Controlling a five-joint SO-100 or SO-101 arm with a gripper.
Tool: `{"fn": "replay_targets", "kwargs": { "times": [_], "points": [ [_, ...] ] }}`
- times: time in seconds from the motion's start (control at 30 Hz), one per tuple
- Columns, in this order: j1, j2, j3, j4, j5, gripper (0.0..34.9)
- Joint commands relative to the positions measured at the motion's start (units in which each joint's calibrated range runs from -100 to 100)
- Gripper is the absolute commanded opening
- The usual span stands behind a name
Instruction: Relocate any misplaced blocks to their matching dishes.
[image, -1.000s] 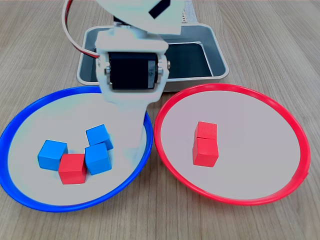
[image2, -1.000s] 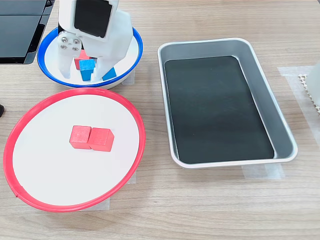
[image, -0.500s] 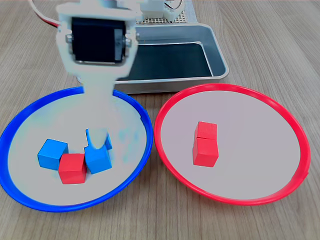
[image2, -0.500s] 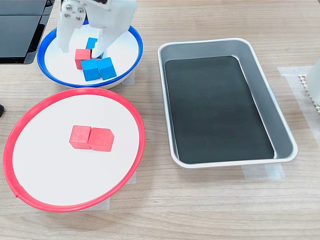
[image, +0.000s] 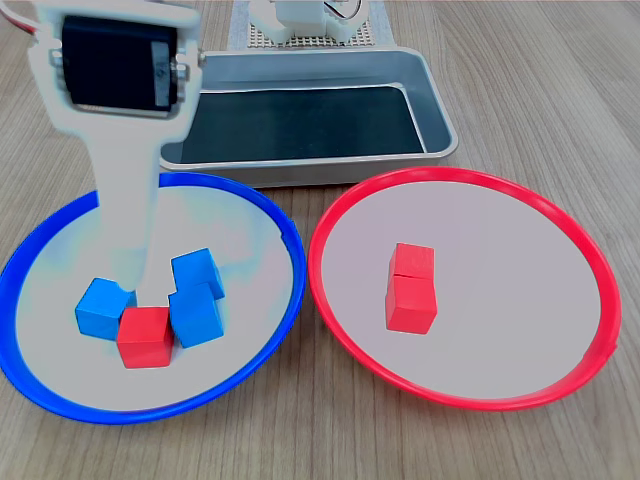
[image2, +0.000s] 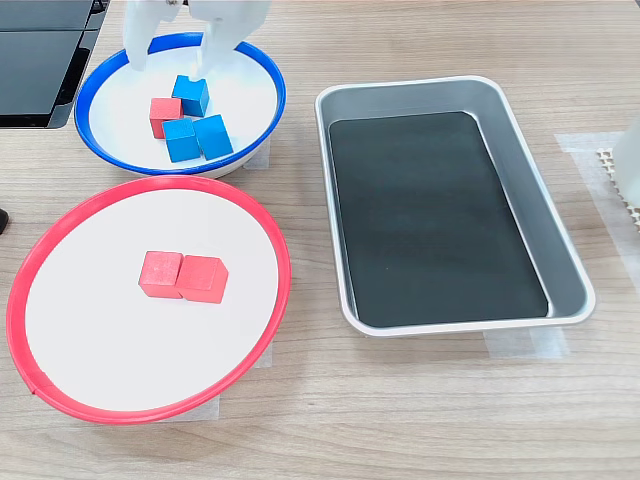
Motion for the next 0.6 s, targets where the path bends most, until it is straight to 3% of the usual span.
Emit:
{"fn": "replay_targets", "kwargs": {
  "times": [0.0,0.57],
  "points": [
    [-0.76,1.42,-5.89,0.82,0.54,11.7],
    [1.31,10.72,-15.08,2.88,2.10,13.5]
  ]
}}
